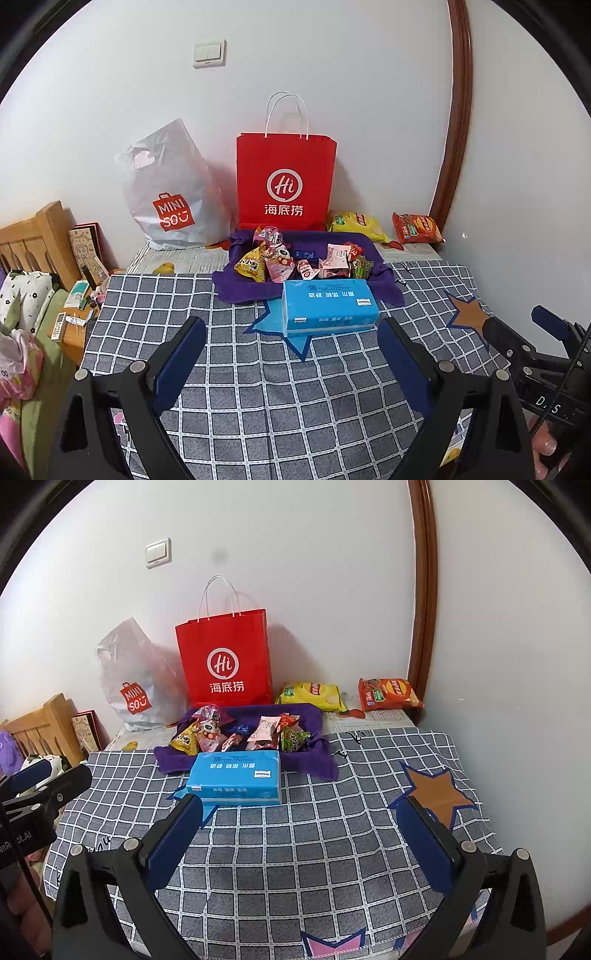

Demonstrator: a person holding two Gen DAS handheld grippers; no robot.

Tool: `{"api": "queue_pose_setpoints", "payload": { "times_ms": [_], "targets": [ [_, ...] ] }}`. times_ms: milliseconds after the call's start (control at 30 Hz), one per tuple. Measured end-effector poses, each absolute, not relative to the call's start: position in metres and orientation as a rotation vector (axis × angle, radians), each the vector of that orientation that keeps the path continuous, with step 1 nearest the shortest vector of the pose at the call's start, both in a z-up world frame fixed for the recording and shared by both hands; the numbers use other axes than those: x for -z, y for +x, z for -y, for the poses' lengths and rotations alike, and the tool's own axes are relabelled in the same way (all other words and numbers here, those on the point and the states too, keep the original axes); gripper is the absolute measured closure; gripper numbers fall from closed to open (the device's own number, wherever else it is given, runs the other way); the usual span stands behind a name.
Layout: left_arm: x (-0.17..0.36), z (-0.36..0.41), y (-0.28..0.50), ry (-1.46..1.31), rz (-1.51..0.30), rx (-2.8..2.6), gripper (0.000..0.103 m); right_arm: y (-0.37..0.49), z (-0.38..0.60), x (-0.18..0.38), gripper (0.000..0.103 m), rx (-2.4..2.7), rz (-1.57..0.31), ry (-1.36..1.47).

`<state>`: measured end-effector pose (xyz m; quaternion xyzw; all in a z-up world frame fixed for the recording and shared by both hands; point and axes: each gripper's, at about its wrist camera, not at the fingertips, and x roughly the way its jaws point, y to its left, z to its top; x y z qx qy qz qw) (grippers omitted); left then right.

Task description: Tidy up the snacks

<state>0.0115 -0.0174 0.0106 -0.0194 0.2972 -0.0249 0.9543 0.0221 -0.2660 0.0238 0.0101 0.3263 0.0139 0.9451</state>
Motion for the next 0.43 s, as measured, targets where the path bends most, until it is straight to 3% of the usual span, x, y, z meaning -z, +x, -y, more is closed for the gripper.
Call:
{"api": "queue_pose_setpoints", "payload": {
  "times_ms": [433],
  "targets": [
    [-0.0115, 0.0155, 0.0121, -0.036, -0.604, 0.041, 0.009, 0.0212, 0.2651, -0.0246, 0.000, -0.030, -0.664, 0.022]
  ]
}}
